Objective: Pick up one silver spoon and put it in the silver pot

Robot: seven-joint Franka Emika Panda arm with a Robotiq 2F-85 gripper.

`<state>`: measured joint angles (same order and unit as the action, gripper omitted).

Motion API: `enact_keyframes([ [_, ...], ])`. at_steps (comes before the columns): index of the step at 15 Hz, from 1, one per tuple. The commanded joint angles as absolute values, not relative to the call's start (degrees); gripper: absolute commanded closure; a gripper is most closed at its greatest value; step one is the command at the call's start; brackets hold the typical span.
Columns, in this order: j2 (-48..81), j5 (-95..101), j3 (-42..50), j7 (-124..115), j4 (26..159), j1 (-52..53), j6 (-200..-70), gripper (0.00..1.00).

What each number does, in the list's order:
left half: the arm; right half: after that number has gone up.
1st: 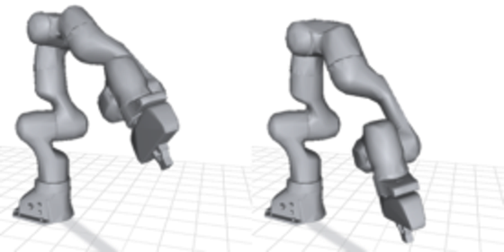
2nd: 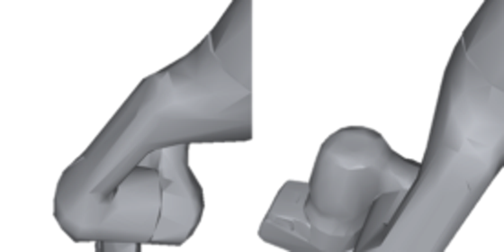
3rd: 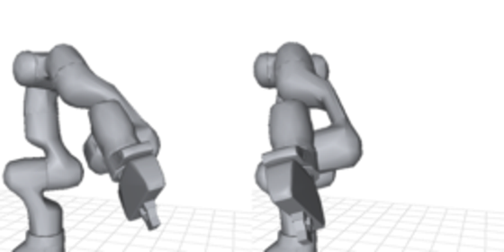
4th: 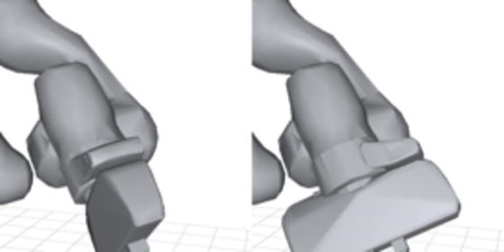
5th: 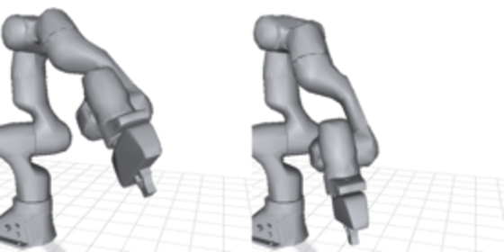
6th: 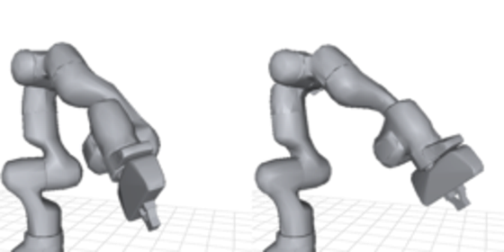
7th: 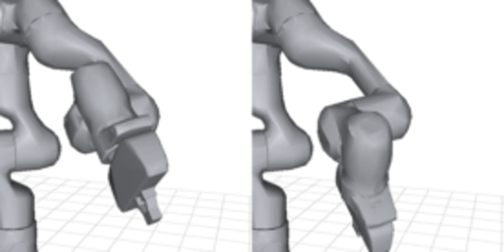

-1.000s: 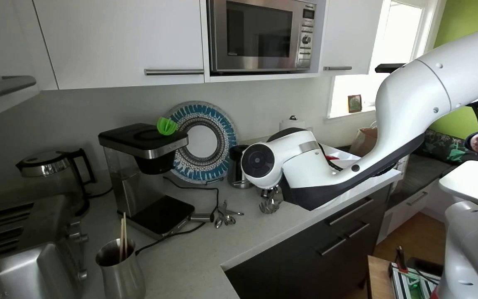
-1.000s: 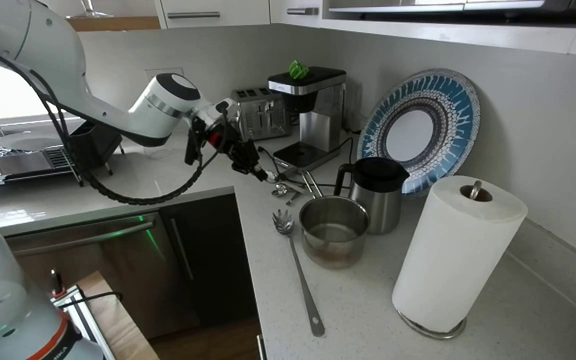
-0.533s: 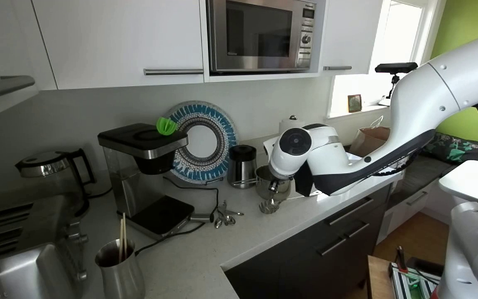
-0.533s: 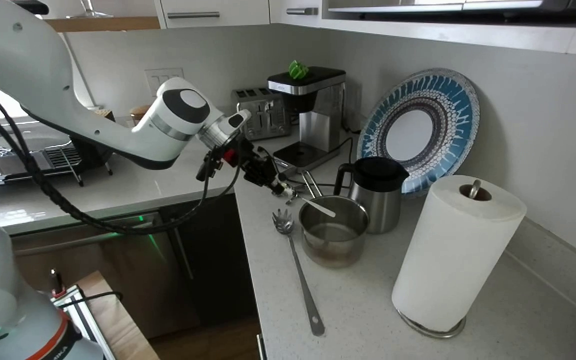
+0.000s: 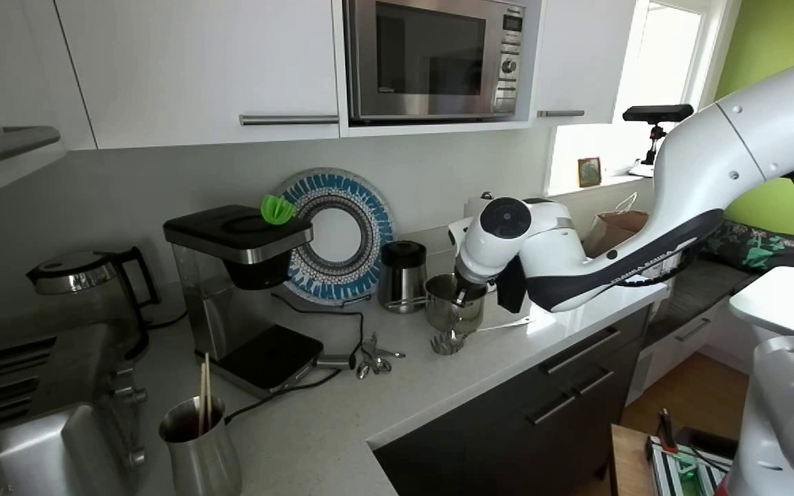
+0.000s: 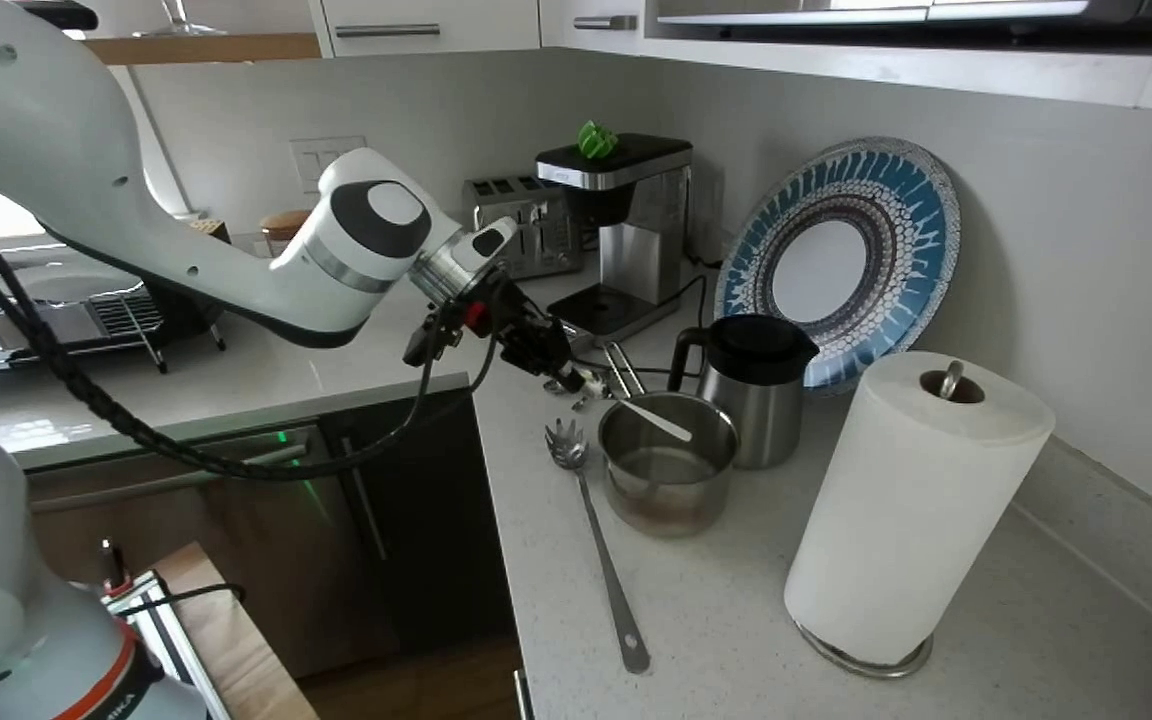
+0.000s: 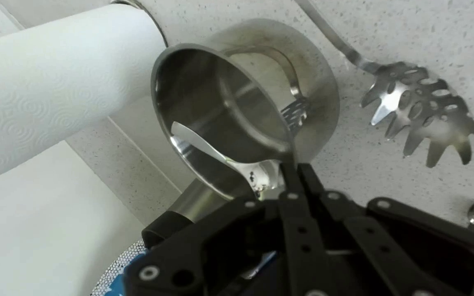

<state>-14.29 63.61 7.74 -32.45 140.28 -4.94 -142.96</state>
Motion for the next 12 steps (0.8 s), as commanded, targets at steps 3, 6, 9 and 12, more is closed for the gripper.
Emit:
enact_keyframes([
  [3,-13.8,52.3,14.5,-18.2,141.9,-8.9,-160.8,0.99],
  [6,-13.0,39.0,15.8,-5.2,143.6,-7.6,-164.9,0.99],
  [9,-12.9,25.9,16.5,5.5,144.3,-5.6,-162.5,0.99],
  [12,-12.5,16.6,16.7,12.8,144.1,-6.0,-161.1,0.71],
])
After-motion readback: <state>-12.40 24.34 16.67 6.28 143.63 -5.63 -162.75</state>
